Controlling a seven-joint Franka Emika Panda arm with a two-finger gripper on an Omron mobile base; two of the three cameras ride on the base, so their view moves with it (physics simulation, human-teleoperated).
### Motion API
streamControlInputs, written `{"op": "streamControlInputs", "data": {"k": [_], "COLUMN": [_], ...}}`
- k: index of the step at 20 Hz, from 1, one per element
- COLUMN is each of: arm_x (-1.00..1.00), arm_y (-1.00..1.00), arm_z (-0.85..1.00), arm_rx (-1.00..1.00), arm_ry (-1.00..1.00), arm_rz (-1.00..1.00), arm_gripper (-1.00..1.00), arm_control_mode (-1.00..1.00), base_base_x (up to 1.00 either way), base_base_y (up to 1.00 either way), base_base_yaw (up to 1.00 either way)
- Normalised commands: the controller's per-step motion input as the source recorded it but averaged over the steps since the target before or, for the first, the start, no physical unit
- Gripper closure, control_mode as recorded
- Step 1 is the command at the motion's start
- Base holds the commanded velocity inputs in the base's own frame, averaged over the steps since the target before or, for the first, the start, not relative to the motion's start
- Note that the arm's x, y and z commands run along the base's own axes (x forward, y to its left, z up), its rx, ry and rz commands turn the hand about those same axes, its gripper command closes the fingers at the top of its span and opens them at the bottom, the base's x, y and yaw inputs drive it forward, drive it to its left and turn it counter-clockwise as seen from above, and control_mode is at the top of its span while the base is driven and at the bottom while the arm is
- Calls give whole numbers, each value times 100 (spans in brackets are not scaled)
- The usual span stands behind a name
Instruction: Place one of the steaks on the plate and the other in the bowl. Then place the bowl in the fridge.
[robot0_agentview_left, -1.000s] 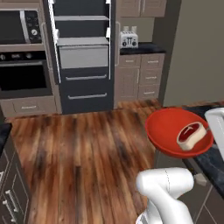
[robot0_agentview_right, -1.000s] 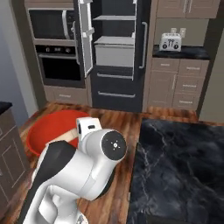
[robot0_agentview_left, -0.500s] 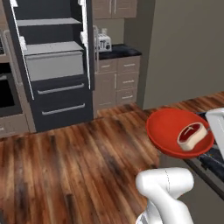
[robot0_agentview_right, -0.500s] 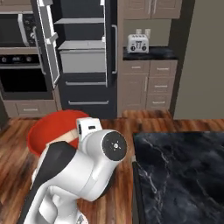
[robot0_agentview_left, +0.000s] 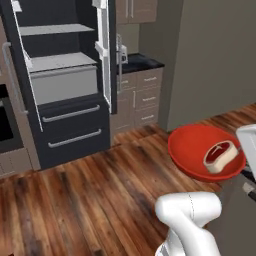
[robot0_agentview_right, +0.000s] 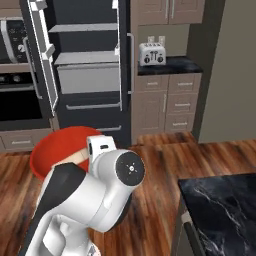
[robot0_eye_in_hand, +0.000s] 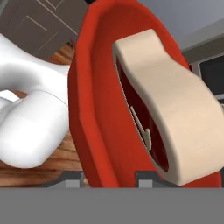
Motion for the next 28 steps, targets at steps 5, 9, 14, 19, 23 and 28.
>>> {"op": "streamControlInputs", "data": {"k": [5,9,14,19,23,28], "arm_x": [0,0,0,0,0,0], "arm_y": [0,0,0,0,0,0], "arm_z": [0,0,0,0,0,0], "arm_rx": [0,0,0,0,0,0], "arm_ry": [0,0,0,0,0,0], "arm_rz": [0,0,0,0,0,0], "arm_gripper": [100,100,100,100,100,100], "arm_control_mode": [100,100,100,100,100,100], "base_base_x": [59,66,72,87,86,77], "base_base_y": [39,0,8,11,15,16], "base_base_yaw": [-3,17,17,7,0,0]}}
